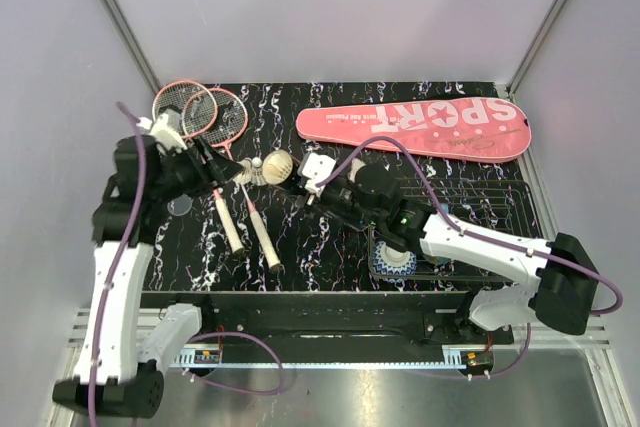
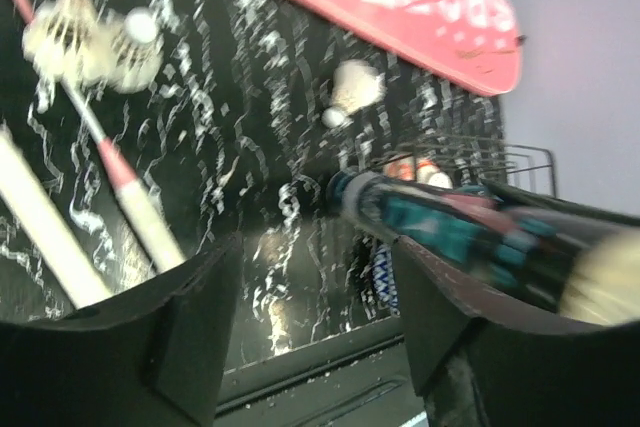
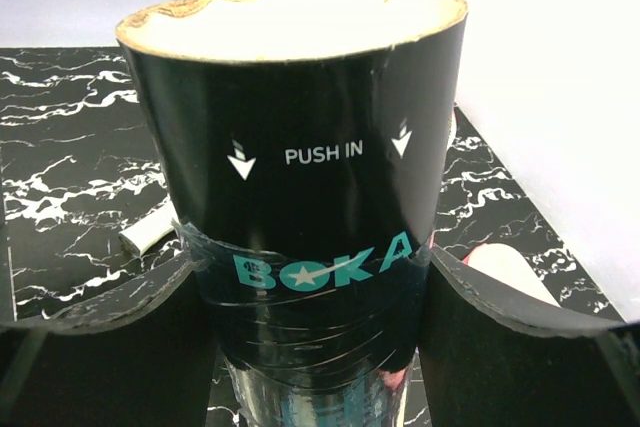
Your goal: Pack up the badminton gear
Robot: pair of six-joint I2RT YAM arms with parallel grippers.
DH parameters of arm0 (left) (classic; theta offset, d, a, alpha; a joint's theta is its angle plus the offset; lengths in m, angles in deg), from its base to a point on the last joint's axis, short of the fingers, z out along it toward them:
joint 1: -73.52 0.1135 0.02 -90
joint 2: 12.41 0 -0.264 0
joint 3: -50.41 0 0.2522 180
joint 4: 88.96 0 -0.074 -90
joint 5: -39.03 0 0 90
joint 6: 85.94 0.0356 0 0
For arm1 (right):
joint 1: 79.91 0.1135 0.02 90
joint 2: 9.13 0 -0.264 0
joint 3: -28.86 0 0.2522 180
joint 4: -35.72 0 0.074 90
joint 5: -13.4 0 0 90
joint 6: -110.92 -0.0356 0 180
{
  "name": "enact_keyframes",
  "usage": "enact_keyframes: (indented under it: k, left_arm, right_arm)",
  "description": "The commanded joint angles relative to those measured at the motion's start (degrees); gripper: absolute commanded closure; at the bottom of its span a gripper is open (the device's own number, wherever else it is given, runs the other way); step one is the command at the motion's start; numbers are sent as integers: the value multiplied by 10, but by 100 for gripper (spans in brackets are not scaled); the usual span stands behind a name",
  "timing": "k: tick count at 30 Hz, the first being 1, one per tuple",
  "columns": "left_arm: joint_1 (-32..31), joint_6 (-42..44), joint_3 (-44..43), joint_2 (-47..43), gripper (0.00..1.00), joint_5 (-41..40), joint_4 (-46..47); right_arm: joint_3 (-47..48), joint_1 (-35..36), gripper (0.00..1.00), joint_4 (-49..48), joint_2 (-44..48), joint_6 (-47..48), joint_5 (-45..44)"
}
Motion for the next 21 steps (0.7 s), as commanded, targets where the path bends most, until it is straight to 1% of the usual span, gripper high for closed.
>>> enact_keyframes:
  k: [1,2,3,4,5,6,7,8,9,10,11,12,13,14,16,17,18,19,20,21]
  left_arm:
    - [-14,-20,77,62,30,-48,77]
    - [-30,-20,78,90,29,-83,94]
    - [-33,-20,77,108,28,-97,99]
    - [-36,-15,76,126,31,-107,110]
    - [-46,-8,76,164,36,-121,130]
    - [-52,-1,63,185,42,-153,129]
    - [-68,17,57,222,46,-165,127]
    - [-74,23,50,237,49,-170,129]
    - [-80,26,52,248,48,-158,137]
    - [-87,28,60,261,47,-138,172]
    - [-89,21,81,265,42,-83,195]
    - [-88,11,93,268,39,-46,223]
    - [-88,-8,104,277,37,-10,281]
    - [-88,-20,114,286,35,54,304]
    - [-90,-50,106,322,32,92,330]
    - [-97,-46,81,334,32,91,328]
    - [-105,-37,61,347,30,72,314]
    - [-127,-16,36,376,30,49,271]
    - [-140,-7,-14,393,29,5,251]
    - [-152,0,-40,414,27,-10,233]
  right_arm:
    - [-32,2,61,-95,50,-8,-37]
    - [-37,3,61,-102,61,-9,-40]
    - [-40,3,60,-109,65,-10,-43]
    - [-43,3,61,-110,69,-11,-45]
    - [-42,3,60,-110,75,-12,-64]
    - [-40,2,61,-105,79,-15,-71]
    - [-36,3,60,-98,83,-17,-83]
    - [-31,3,60,-92,87,-22,-92]
    - [-28,3,60,-78,90,-42,-119]
    - [-20,2,60,-68,94,-51,-122]
    - [-17,3,60,-59,101,-57,-120]
    - [-16,3,60,-44,106,-67,-115]
    - [-13,2,60,-38,110,-78,-115]
    - [-15,2,60,-36,122,-88,-119]
    - [-5,3,60,-22,132,-110,-115]
    - [0,3,60,-15,139,-114,-106]
    - [7,3,59,7,139,-119,-85]
    - [28,1,59,24,138,-119,-75]
    - [41,3,59,42,131,-121,-68]
    - [51,3,60,74,129,-125,-61]
